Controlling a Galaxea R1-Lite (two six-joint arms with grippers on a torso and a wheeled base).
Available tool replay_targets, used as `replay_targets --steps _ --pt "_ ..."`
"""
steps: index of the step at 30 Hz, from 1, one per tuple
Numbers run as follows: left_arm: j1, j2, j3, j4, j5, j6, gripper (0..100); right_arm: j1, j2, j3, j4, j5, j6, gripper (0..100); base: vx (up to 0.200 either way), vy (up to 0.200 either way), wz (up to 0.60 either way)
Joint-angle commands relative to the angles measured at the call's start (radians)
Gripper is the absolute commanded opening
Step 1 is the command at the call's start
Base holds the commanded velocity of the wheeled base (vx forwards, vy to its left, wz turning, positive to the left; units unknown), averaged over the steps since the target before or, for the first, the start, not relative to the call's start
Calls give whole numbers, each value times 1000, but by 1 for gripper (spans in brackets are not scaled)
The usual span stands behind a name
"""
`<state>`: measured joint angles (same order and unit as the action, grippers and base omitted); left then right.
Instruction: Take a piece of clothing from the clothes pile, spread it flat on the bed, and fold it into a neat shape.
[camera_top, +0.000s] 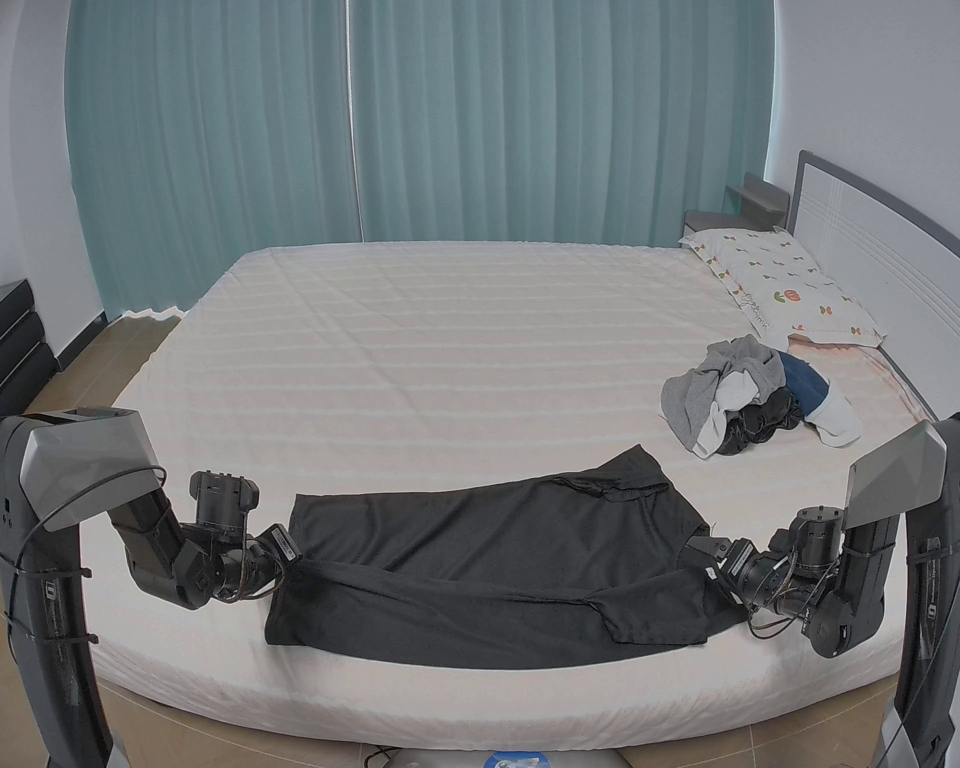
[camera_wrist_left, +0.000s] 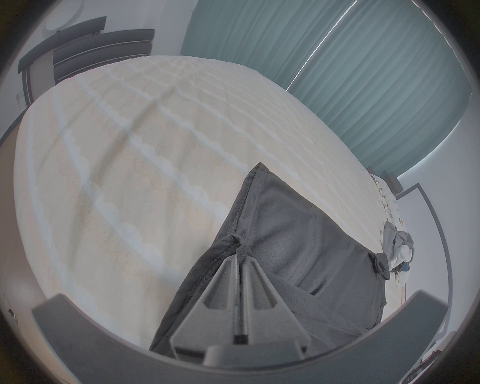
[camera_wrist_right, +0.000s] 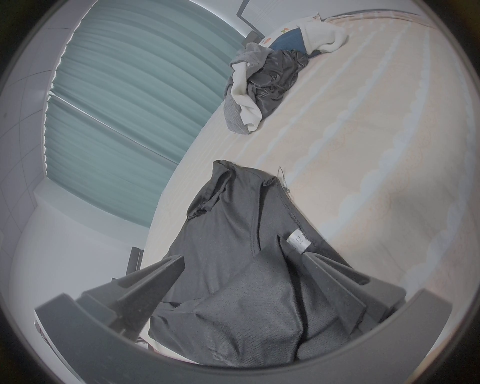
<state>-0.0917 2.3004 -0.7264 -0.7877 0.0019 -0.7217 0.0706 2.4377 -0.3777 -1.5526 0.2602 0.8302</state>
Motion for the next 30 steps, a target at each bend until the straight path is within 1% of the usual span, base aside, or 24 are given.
replay_targets --steps 1,4,8,9,10,13,16,18,19,22,25,26,30 --pt "0 -64 38 1 0 -1 0 3 -65 19 -9 -3 -5 100 0 0 0" --pt "1 -82 48 4 -2 -2 0 5 -83 16 -9 -4 -10 100 0 0 0" --pt "1 -105 68 8 -3 -2 0 21 -86 13 -6 1 -40 100 0 0 0" --pt "1 -115 78 8 -10 -2 0 24 -75 5 -4 4 -80 100 0 0 0" --pt "1 -119 81 8 -11 -2 0 24 -68 -4 -1 8 -102 100 0 0 0" --pt "0 -122 85 8 -11 -2 0 23 -32 -29 8 16 -141 100 0 0 0" --pt "1 -125 91 8 -13 -2 0 6 -5 -64 65 25 -224 100 0 0 0" --pt "1 -127 93 8 -13 -2 0 -6 1 -76 86 44 -243 100 0 0 0" --pt "0 -127 93 8 -13 -2 0 -15 8 -84 92 90 -255 100 0 0 0" --pt "0 -127 99 8 -13 -1 0 -22 20 -99 95 149 -270 100 0 0 0" --pt "0 -127 99 8 -13 -2 0 -18 38 -116 95 149 -289 100 0 0 0" --pt "0 -127 99 8 -13 -2 0 -22 54 -138 97 149 -312 100 0 0 0" --pt "1 -127 99 8 -14 -2 0 -25 61 -150 127 149 -319 100 0 0 0"
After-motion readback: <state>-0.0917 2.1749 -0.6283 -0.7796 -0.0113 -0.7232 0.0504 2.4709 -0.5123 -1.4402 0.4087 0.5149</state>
